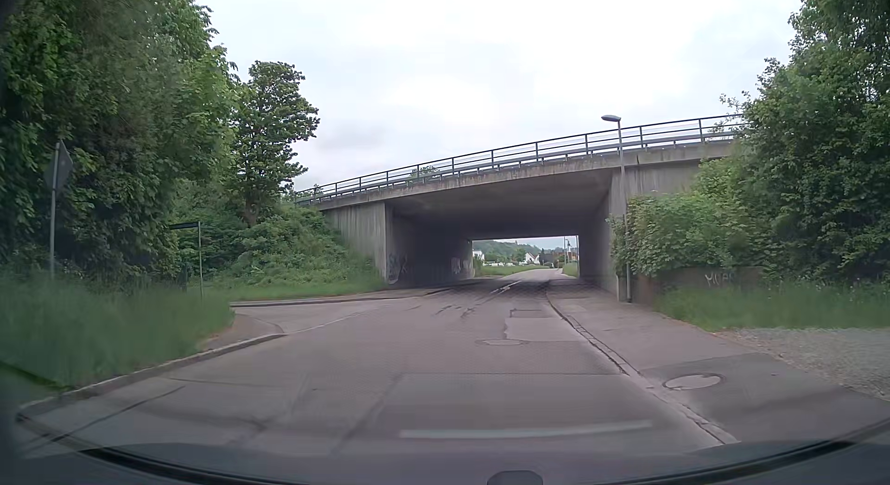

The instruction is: Follow the waypoints while adhering to traffic rules and regulations

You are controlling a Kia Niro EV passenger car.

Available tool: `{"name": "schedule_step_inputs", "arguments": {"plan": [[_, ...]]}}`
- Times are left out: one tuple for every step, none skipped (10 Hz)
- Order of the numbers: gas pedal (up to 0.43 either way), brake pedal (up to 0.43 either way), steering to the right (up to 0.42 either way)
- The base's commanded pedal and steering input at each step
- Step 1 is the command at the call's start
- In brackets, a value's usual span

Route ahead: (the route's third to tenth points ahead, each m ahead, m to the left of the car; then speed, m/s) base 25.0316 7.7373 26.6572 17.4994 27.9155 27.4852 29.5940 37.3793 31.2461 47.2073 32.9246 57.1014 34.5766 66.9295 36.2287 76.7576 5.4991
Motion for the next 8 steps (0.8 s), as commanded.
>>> {"name": "schedule_step_inputs", "arguments": {"plan": [[0.000, 0.000, 0.011], [0.000, 0.000, 0.009], [0.000, 0.000, 0.008], [0.000, 0.000, 0.008], [0.000, 0.000, 0.008], [0.000, 0.000, 0.005], [0.000, 0.000, 0.001], [0.000, 0.000, -0.006]]}}
